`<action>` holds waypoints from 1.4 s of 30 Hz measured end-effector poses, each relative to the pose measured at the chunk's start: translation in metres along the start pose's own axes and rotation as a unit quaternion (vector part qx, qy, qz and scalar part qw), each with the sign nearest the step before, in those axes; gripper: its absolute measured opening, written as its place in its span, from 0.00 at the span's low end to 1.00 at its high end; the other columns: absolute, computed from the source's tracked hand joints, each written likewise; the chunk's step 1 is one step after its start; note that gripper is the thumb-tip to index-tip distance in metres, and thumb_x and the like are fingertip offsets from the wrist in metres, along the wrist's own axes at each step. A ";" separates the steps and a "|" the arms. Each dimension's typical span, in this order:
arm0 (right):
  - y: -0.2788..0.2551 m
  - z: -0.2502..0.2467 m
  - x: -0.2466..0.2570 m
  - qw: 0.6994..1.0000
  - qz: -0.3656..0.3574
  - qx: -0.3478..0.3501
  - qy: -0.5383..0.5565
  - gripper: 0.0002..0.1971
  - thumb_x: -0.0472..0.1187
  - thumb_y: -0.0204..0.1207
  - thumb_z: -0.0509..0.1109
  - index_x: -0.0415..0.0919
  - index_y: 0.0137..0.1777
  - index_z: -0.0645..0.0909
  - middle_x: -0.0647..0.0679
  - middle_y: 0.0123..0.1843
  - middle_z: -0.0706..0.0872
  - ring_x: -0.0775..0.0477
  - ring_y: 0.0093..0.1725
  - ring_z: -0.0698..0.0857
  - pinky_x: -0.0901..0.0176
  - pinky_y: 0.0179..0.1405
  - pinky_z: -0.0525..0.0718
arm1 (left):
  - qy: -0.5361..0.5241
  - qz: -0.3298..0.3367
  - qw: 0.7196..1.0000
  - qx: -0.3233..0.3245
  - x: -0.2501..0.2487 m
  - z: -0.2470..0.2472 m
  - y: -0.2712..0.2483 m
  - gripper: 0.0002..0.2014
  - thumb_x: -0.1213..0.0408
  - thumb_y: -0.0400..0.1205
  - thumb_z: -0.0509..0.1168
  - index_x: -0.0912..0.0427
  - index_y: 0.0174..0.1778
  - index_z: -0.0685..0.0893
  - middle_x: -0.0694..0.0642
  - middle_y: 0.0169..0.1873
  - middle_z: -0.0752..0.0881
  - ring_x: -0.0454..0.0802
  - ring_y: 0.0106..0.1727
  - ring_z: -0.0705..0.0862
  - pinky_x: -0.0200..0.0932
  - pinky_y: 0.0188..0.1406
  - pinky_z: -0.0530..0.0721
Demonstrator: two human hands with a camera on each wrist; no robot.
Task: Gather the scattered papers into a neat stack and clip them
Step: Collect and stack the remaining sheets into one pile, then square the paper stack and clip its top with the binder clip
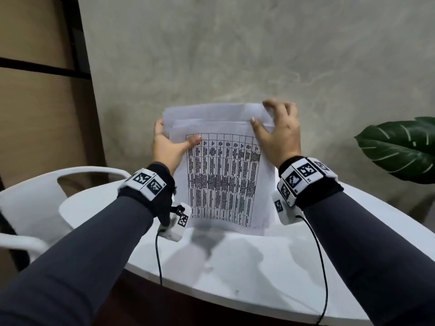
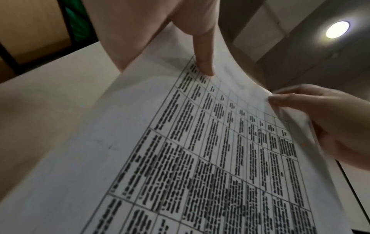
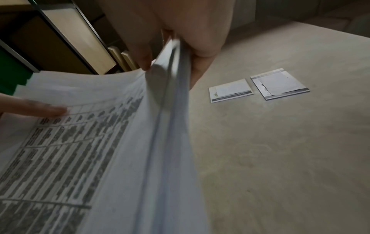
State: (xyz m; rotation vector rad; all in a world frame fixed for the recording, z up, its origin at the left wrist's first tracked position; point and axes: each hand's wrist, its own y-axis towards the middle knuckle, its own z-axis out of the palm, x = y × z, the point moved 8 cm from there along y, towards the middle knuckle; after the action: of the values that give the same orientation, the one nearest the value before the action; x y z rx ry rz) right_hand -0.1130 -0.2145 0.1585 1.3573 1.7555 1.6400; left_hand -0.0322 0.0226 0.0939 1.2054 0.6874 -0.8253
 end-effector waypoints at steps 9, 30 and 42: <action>-0.004 0.003 -0.003 1.000 -0.026 -0.003 -0.002 0.17 0.49 0.77 0.67 0.34 0.53 0.87 0.35 0.61 0.80 0.48 0.57 0.80 0.69 0.56 0.74 | -0.010 -0.012 0.999 0.036 0.003 0.002 0.001 0.37 0.59 0.53 0.84 0.45 0.54 0.72 0.49 0.52 0.85 0.50 0.57 0.85 0.53 0.66 0.82; 0.018 0.016 -0.011 0.959 0.162 0.213 0.096 0.21 0.33 0.66 0.79 0.39 0.60 0.83 0.48 0.48 0.87 0.43 0.49 0.88 0.47 0.54 0.88 | 0.063 -0.138 0.988 -0.034 0.072 -0.084 -0.007 0.74 0.39 0.44 0.80 0.44 0.82 0.41 0.56 0.82 0.55 0.50 0.82 0.60 0.55 0.80 0.59; -0.052 0.009 -0.088 0.849 0.361 0.049 0.382 0.13 0.23 0.71 0.71 0.41 0.49 0.79 0.45 0.45 0.87 0.54 0.39 0.88 0.67 0.40 0.87 | -0.104 -0.134 0.972 0.164 0.054 -0.024 -0.015 0.49 0.51 0.53 0.83 0.67 0.69 0.75 0.53 0.49 0.92 0.47 0.50 0.91 0.43 0.48 0.89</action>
State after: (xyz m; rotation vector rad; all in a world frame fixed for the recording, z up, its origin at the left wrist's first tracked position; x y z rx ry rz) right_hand -0.0854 -0.2745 0.0808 1.6771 1.8166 2.8545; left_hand -0.0168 0.0342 0.0364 1.3113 0.5619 -1.3111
